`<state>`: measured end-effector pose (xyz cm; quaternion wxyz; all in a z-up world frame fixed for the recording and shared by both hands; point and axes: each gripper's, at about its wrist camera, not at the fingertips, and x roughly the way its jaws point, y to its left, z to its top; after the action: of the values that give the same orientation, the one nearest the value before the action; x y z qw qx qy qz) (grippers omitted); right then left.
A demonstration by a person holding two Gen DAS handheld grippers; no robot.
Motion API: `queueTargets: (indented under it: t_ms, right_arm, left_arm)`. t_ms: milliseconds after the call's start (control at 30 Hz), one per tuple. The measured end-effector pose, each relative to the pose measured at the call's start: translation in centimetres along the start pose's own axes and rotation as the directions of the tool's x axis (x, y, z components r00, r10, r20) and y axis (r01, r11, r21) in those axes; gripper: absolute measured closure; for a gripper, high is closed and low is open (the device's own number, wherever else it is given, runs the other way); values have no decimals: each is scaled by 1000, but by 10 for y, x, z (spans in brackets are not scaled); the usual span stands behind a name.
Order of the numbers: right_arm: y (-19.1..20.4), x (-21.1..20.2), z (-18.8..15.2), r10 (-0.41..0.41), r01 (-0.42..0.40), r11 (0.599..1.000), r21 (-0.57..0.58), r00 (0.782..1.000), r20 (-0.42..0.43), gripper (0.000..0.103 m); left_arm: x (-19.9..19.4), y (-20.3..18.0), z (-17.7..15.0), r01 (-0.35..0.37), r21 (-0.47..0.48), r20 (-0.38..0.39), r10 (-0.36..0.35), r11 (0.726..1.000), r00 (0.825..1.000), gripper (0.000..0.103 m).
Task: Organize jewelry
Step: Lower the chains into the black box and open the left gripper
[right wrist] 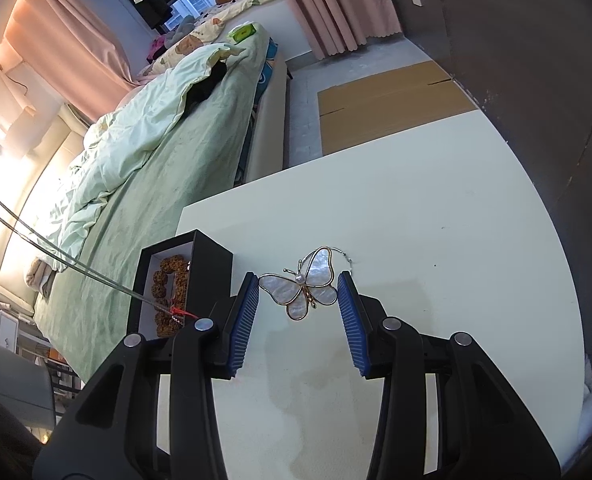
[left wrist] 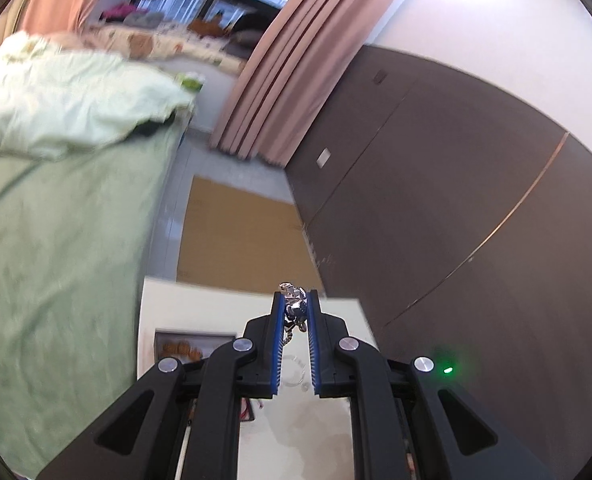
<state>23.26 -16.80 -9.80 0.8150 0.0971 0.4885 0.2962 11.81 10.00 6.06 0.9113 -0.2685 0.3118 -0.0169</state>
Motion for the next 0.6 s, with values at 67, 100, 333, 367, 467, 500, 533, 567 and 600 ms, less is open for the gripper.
queueTargets:
  t_ms: [67, 100, 333, 367, 467, 500, 533, 567, 600]
  right_arm:
    - [0, 0, 0, -5, 5, 1000, -1, 1000, 1, 61]
    - [0, 0, 0, -7, 7, 1000, -2, 1000, 1, 61]
    - [2, 0, -2, -25, 25, 1000, -11, 1000, 1, 61]
    - [3, 0, -2, -30, 30, 999, -15, 1000, 0, 61]
    - [6, 0, -3, -42, 42, 999, -35, 999, 0, 61]
    - [9, 0, -3, -45, 45, 998, -42, 999, 0, 61]
    - [11, 0, -4, -48, 48, 998, -50, 999, 0, 61]
    - [13, 1, -4, -47, 47, 997, -54, 999, 0, 61]
    - [14, 1, -4, -44, 44, 998, -55, 999, 0, 61]
  left_arm:
    - [20, 11, -13, 3, -23, -41, -4, 1000, 999, 94]
    - [31, 16, -20, 4, -31, -62, -6, 1000, 998, 94]
    - [83, 46, -64, -34, -67, -176, 21, 997, 984, 93]
    - [91, 53, -71, -51, -83, -207, 33, 995, 978, 93]
    - [104, 69, -83, -97, -121, -285, 59, 988, 957, 84]
    - [105, 72, -83, -97, -125, -289, 58, 987, 956, 70]
    - [103, 75, -83, -102, -132, -278, 62, 986, 959, 54]
    - [98, 77, -80, -114, -137, -257, 76, 984, 963, 48]
    - [93, 79, -78, -113, -138, -238, 78, 984, 968, 46]
